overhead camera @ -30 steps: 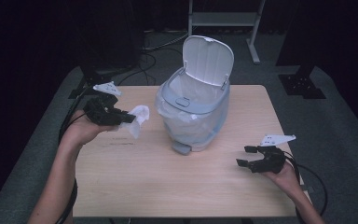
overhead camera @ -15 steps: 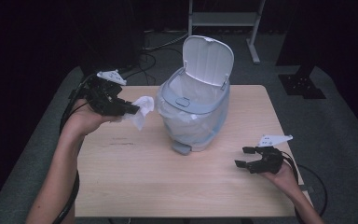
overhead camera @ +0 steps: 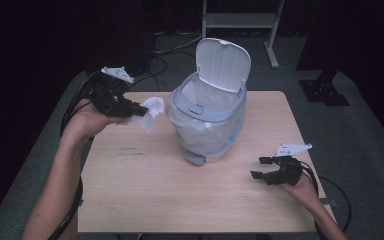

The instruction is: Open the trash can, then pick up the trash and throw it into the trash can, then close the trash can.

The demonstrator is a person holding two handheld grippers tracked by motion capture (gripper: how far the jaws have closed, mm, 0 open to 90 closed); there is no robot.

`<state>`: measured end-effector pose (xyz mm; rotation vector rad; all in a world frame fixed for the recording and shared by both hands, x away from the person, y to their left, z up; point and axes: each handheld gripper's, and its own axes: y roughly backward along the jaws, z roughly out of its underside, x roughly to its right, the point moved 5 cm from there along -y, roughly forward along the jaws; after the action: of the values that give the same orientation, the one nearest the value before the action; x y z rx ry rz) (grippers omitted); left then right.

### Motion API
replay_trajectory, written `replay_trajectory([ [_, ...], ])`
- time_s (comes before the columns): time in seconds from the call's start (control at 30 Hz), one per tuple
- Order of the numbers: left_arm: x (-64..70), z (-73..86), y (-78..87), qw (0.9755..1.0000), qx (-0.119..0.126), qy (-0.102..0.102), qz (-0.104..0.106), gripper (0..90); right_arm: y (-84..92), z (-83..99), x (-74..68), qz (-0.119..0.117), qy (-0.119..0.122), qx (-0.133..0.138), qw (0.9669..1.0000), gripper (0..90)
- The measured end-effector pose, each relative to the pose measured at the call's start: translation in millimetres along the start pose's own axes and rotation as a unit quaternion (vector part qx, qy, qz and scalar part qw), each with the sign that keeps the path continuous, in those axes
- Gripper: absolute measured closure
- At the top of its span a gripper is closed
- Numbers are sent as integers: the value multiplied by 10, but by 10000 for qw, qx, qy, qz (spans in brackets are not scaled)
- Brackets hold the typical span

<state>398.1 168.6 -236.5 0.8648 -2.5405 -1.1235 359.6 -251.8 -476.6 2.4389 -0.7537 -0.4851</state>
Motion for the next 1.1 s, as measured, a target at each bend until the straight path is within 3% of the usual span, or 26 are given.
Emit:
replay_trajectory([
  [0.57, 1, -196, 89, 9999, 48, -138, -4, 839, -50, 33, 12, -69, -22, -96, 9999, 262],
  [1.1, -37, -476, -3, 9995, 13, -304, 100, 839, -34, 52, 54, -59, -135, -93, 9998, 262],
])
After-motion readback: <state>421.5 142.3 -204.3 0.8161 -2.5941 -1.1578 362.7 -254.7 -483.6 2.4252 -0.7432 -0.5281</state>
